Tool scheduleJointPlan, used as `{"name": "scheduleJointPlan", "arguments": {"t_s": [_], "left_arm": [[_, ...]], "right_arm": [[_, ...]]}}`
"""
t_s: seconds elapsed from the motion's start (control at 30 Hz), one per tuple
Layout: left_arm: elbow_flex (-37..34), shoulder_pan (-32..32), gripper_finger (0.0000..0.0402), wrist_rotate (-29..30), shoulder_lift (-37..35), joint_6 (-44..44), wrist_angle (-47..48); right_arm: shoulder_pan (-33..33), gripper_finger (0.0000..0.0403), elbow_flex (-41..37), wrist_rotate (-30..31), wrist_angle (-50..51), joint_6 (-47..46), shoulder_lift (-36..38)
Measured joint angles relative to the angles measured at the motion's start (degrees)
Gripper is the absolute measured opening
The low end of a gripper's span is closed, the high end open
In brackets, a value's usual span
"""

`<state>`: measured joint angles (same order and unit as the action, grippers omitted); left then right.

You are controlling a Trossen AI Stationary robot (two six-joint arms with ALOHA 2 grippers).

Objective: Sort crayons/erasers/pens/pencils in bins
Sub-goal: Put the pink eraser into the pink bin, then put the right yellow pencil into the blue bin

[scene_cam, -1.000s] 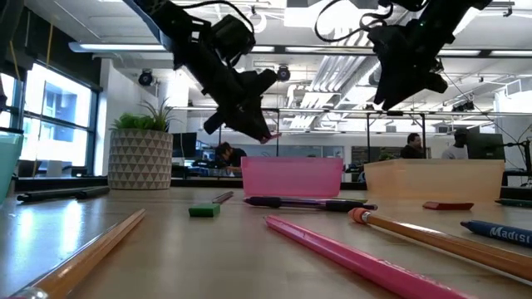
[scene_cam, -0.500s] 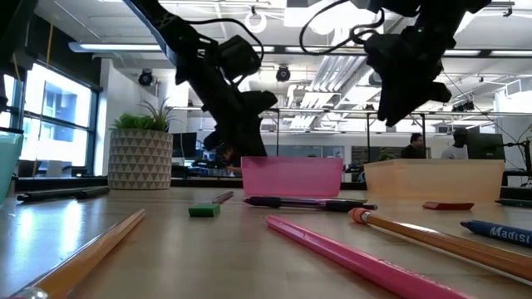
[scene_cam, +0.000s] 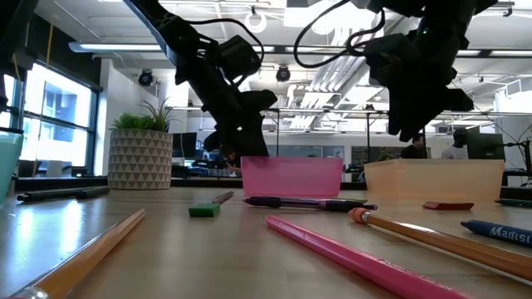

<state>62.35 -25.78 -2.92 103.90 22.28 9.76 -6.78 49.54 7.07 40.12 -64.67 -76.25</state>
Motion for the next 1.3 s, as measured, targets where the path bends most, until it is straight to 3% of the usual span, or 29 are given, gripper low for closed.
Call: {"name": "scheduleJointPlan", "arguments": {"t_s": [0.3,0.47,0.77,0.9,1.1,1.3], "left_arm": [[0.0,-0.6,0.0153,-0.2,0.0,-2.0,-0.1],[0.0,-2.1,0.0156,-6.0,-2.5,-1.9,-0.2],[0.0,-2.7,0.0148,-6.5,-10.9,-1.5,2.0],[0.1,-2.6,0.0145,-5.8,-16.7,-1.4,9.8],[0.0,-1.3,0.0141,-3.5,-24.9,0.9,29.1],[0.0,5.6,0.0134,2.1,-29.5,7.0,44.2]], "right_arm": [[-3.9,0.0108,0.0,1.9,-6.7,-2.9,0.0],[-4.6,0.0108,0.0,1.9,-13.4,-1.0,0.0],[-4.6,0.0108,6.2,2.7,-10.0,5.6,0.1],[-4.9,0.0108,9.9,2.2,-4.1,6.7,0.0],[-6.4,0.0108,14.5,2.0,2.6,6.7,0.0],[-8.4,0.0108,17.0,1.1,3.6,5.2,-2.6]]}}
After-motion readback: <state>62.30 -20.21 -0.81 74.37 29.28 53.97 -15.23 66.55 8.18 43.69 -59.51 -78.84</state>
